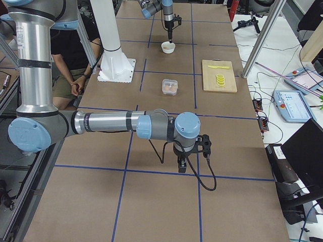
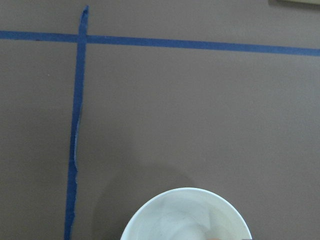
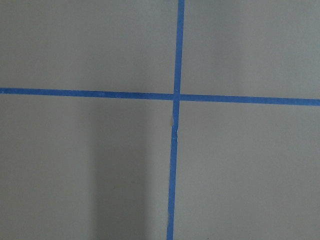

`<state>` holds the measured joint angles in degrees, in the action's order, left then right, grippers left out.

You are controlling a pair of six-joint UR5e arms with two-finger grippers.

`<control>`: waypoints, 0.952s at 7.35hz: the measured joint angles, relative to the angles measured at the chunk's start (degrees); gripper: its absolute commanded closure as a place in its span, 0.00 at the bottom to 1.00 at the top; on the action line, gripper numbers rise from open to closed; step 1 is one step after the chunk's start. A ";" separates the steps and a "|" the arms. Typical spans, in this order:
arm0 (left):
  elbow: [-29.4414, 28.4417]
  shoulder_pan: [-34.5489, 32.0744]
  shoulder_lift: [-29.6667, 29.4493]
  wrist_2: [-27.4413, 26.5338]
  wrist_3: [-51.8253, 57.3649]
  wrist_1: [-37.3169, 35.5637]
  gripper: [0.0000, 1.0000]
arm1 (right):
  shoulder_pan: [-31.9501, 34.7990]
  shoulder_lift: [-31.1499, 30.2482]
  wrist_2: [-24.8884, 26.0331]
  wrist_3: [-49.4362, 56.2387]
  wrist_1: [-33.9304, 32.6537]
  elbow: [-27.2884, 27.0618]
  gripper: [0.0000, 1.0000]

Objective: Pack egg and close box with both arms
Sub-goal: 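Move the left gripper over the white bowl and lower toward the egg, then close the left gripper on the brown egg inside the bowl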

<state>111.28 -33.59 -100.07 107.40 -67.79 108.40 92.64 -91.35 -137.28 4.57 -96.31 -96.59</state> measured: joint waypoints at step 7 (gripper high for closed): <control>-3.75 3.77 -1.74 -0.26 0.00 -0.01 0.21 | 0.00 -0.04 -0.02 -0.03 -0.02 0.17 0.00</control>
<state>107.52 -29.83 -101.80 107.14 -67.80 108.39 92.64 -91.39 -137.30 4.53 -96.33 -96.43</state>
